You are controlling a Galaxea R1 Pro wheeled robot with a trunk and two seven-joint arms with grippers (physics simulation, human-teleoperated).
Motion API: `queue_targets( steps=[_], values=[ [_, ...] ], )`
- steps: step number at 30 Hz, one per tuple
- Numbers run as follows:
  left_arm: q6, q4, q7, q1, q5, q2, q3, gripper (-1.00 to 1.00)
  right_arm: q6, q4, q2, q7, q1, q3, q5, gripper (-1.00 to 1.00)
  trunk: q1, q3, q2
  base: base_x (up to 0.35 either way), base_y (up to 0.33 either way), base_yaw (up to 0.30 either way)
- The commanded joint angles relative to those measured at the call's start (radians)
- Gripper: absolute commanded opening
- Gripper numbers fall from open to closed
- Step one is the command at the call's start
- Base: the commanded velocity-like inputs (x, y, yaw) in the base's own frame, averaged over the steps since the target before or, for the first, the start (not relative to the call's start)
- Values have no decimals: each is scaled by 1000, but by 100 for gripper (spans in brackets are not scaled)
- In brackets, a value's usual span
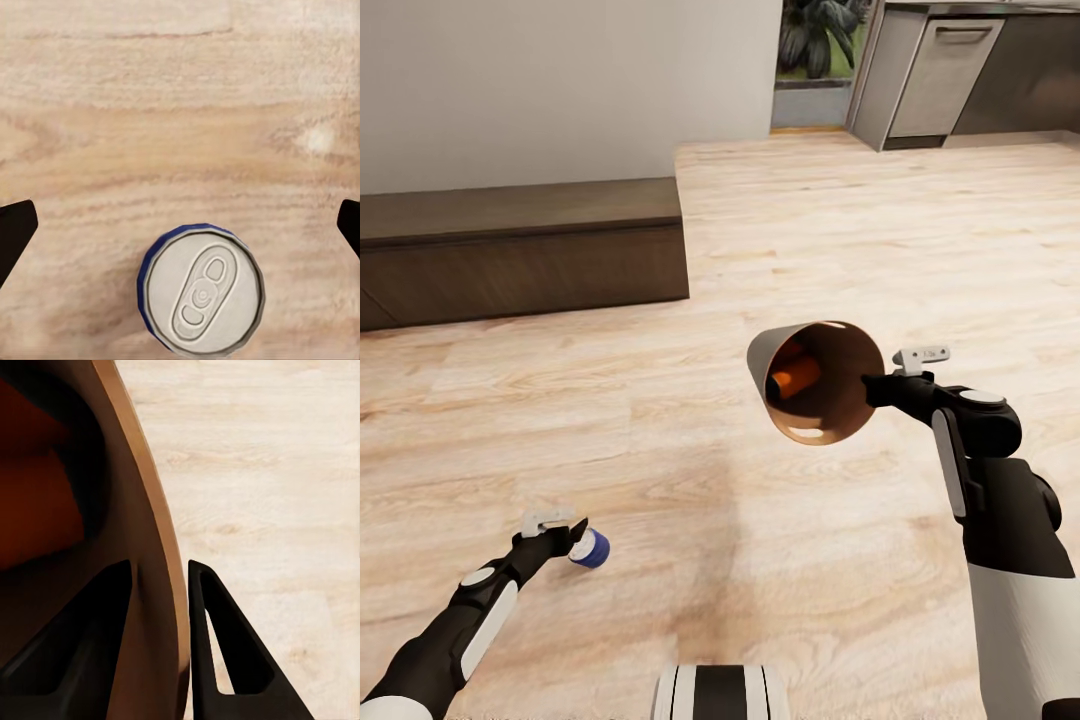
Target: Put the three can of soda from the living room inside the tash can in the kitchen.
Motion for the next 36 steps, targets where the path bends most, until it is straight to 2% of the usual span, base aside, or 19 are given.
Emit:
queue_targets(
  steps=[1, 13, 16, 23, 30, 36],
  values=[
    [0, 0, 0, 0, 0, 0, 0, 100, 1, -1, 0, 0, -1, 0, -13, -100, 0, -4, 0, 0, 0, 0],
    [-2, 8, 3, 0, -1, -1, 0, 100, 9, -1, 0, 0, -17, 1, -12, -100, 6, -50, -3, 0, 0, 0],
    [-5, 8, 4, 0, -1, -1, -1, 100, 18, -1, 0, 0, -55, 1, -12, -100, 7, -62, -4, 0, 0, 0],
    [-6, 10, 5, 0, -3, -2, -1, 100, 66, -1, -1, 0, -107, 8, -12, -100, 10, -89, -6, 0, 0, 0],
    [-7, 10, 5, 0, -3, -2, -1, 100, 80, -1, -2, 0, -146, 17, -12, -100, 13, -116, -7, 0, 0, 0],
    [-8, 10, 5, 0, -2, -2, -1, 100, 81, -1, -2, 0, -153, 22, -12, -100, 13, -116, -7, 0, 0, 0]
  ],
)
